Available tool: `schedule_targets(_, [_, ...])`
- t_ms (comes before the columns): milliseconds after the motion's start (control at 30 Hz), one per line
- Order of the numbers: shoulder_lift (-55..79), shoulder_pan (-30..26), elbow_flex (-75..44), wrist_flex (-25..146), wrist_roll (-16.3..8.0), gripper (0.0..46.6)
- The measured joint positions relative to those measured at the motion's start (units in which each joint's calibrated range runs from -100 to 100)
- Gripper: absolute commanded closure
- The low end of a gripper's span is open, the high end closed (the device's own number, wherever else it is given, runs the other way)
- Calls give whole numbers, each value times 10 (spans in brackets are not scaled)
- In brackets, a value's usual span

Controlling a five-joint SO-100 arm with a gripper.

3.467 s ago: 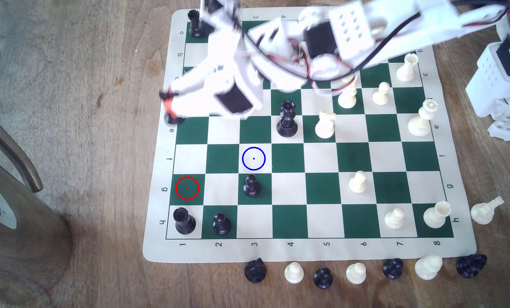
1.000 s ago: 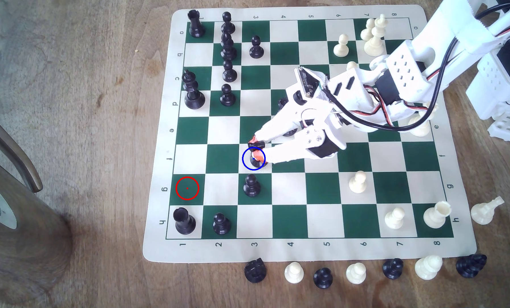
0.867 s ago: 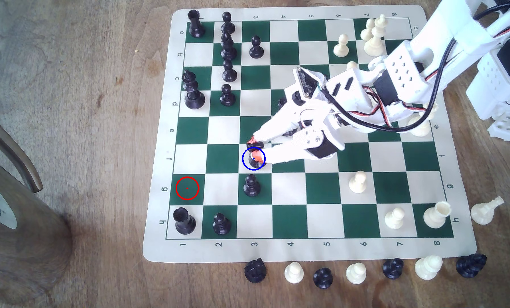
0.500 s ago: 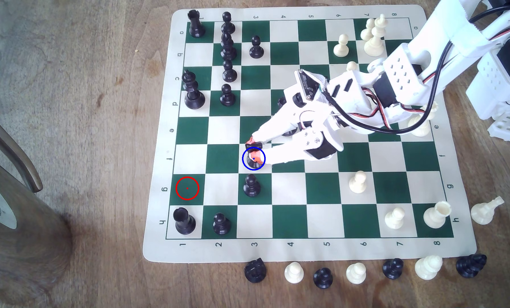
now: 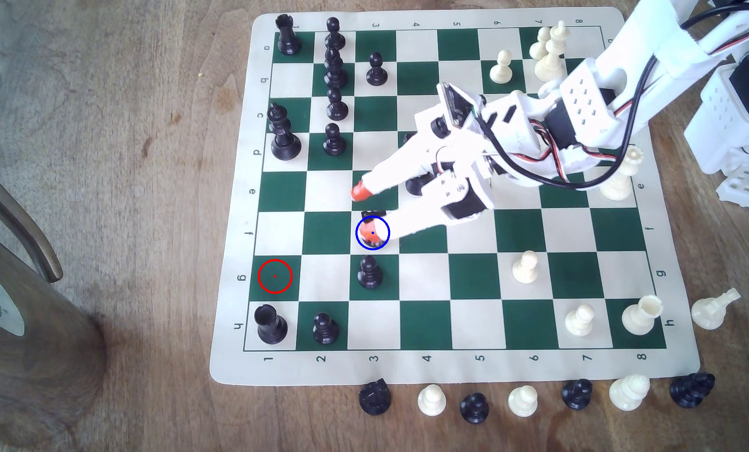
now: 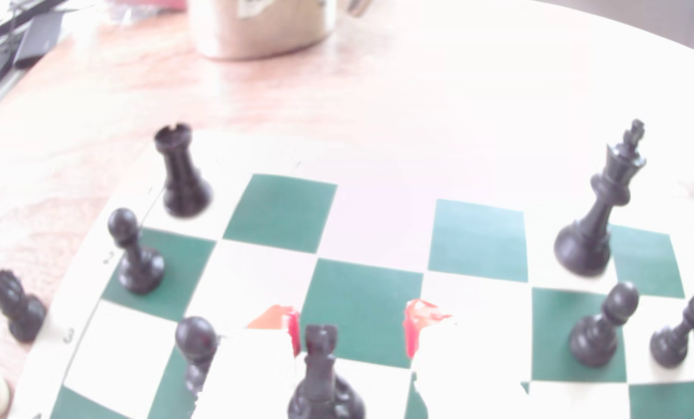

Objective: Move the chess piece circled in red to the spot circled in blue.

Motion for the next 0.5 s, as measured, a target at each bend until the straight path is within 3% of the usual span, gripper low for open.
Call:
schedule_targets(200, [-70, 19, 0, 61, 0, 307])
schedule_targets(500, [-283, 20, 0, 341, -31, 307])
